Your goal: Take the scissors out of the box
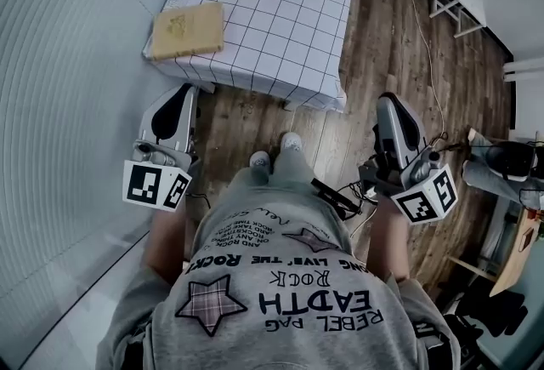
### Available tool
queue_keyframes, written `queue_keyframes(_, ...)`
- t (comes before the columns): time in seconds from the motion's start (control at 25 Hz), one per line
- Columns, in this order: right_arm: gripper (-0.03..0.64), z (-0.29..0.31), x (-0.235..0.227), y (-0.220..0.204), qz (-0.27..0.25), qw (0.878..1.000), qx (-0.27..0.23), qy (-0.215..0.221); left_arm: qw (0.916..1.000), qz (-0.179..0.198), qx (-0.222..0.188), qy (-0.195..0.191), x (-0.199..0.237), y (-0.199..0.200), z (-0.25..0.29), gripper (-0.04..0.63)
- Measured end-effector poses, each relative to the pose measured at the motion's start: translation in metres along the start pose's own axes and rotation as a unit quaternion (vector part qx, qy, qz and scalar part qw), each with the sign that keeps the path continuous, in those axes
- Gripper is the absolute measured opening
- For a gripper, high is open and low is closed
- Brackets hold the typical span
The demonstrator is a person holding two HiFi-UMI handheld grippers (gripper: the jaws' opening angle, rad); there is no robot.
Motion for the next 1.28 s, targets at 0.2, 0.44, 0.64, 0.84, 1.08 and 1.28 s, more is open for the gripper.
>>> queue_keyframes(0.2,0.015,0.016,-0.012,0.004,-0.007,1.0,-0.008,-0.006,0.9999,-0.005,0.005,0.01,0.007,-0.004,0.007,0.002)
queue_keyframes(0.44,0.015,0.051,-0.035,0.011,0.007,0.999,-0.006,0.032,0.9994,-0.006,0.002,0.034,0.021,0.004,0.027,0.002)
queue_keyframes(0.64,0.015,0.083,-0.066,0.017,0.016,0.998,0.003,0.054,0.9987,-0.006,0.003,0.05,0.029,0.01,0.056,0.002)
queue_keyframes(0.84,0.015,0.116,-0.102,0.029,0.028,0.997,0.002,0.078,0.9975,-0.008,0.005,0.07,0.036,0.016,0.088,0.002)
queue_keyframes(1.08,0.015,0.148,-0.147,0.041,0.042,0.994,-0.002,0.102,0.9959,-0.001,0.001,0.091,0.041,0.032,0.128,0.002)
queue_keyframes(1.28,0.015,0.161,-0.177,0.05,0.054,0.99,-0.01,0.132,0.9937,-0.003,-0.001,0.112,0.034,0.036,0.153,0.002)
Point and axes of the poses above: the fingertips, and each gripper's own axes: z forward along the fingers, x to its left, y out of its top, the point moved 7 cm from there along -z, backward along the fingers, and after that the axes turned 7 degrees about x, right-handed, at the moved point
